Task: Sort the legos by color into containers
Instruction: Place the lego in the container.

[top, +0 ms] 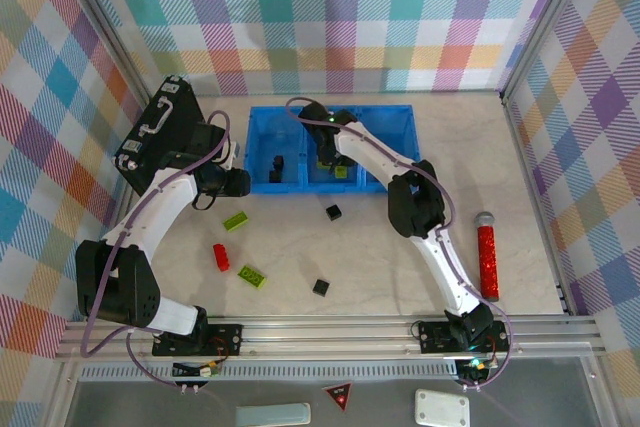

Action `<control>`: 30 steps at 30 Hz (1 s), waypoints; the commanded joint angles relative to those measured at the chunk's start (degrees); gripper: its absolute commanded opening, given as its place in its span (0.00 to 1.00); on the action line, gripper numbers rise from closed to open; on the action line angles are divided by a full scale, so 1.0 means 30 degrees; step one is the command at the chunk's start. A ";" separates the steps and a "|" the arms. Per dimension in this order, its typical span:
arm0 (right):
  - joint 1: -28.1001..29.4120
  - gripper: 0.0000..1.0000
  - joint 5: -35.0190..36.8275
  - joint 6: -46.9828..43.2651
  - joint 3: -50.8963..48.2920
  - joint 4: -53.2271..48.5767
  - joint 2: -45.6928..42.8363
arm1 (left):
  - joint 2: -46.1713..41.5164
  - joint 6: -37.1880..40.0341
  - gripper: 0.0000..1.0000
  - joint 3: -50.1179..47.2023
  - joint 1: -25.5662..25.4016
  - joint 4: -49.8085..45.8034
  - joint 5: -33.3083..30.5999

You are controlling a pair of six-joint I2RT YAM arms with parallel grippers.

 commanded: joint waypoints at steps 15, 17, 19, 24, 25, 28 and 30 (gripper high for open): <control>-0.0289 0.48 0.0989 0.0619 0.0601 -0.1207 -0.0427 | -0.0271 0.0207 0.51 0.0024 0.0205 0.0020 0.0368; -0.0260 0.48 0.0852 0.0510 0.0601 -0.1324 -0.0682 | -0.0271 0.0209 0.51 0.0039 0.0205 0.0025 0.0353; -0.0209 0.48 0.0602 0.0402 0.0601 -0.1445 -0.0931 | -0.0253 0.0207 0.51 0.0016 0.0198 0.0025 0.0402; -0.0052 0.48 -0.0052 0.0008 0.0485 -0.1901 -0.1619 | -0.0184 0.0154 0.51 -0.0019 0.0232 -0.0039 0.0456; 0.0026 0.48 -0.0213 -0.0059 0.0407 -0.1973 -0.1784 | -0.0201 0.0149 0.51 -0.0041 0.0202 -0.0077 0.0456; 0.0148 0.48 -0.0800 -0.0200 0.0148 -0.2123 -0.2313 | -0.0057 0.0109 0.51 -0.0056 0.0201 -0.0246 0.0324; 0.0230 0.48 -0.1418 -0.0366 -0.0256 -0.1997 -0.2803 | 0.0095 0.0093 0.51 -0.0072 0.0205 -0.0395 0.0251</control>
